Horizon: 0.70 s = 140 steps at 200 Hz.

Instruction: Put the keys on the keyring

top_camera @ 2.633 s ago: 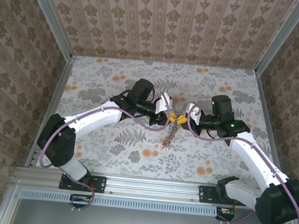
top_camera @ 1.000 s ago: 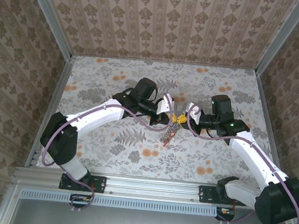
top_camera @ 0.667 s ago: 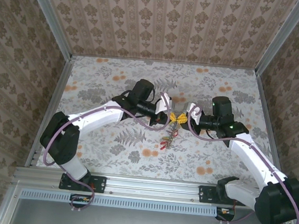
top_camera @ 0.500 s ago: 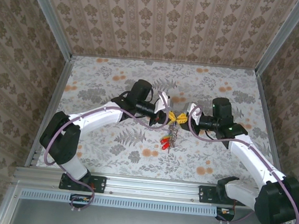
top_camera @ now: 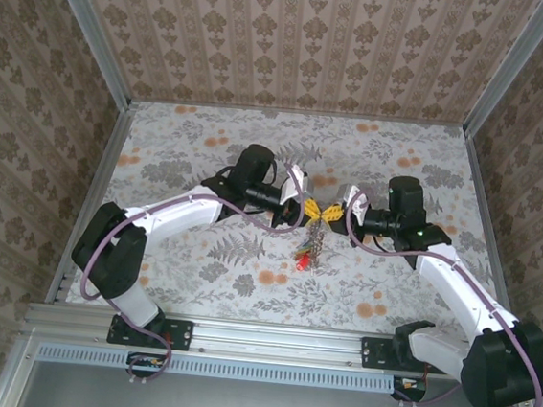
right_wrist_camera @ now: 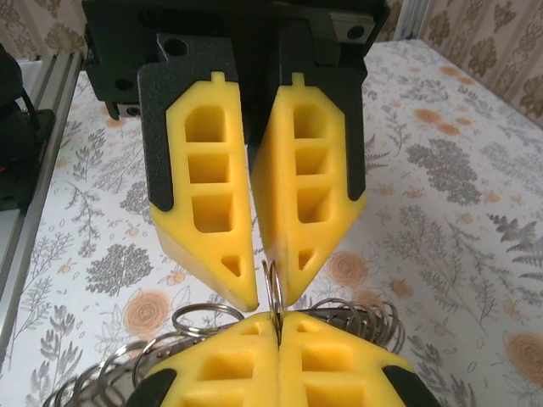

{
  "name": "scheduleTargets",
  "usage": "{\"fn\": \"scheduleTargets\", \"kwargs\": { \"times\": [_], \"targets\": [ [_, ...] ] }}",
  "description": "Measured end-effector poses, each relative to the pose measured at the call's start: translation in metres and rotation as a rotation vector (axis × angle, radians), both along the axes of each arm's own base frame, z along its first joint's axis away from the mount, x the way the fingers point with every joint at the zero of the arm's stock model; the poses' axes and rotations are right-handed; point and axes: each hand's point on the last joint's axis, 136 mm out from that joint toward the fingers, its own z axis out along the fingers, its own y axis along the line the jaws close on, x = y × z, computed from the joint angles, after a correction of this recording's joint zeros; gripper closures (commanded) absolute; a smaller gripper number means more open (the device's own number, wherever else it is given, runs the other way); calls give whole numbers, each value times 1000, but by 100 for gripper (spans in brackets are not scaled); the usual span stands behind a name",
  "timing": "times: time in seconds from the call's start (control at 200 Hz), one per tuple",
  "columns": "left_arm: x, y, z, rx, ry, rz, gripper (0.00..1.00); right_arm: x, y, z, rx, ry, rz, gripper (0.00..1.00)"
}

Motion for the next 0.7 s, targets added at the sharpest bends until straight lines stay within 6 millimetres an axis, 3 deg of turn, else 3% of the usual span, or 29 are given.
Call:
{"fn": "scheduleTargets", "kwargs": {
  "times": [0.25,0.47,0.63,0.7],
  "targets": [
    [4,-3,-2,107,-88,35,74,-3,0,4,-65,-4,10,100],
    [0,-3,-1,135,-109,22,76,-8,3,5,-126,-18,25,100],
    [-3,-3,-3,148,-105,11,82,-12,2,5,-146,-28,24,100],
    [-6,-3,-4,150,-104,4,90,-12,1,6,-151,-35,22,100]
  ]
}}
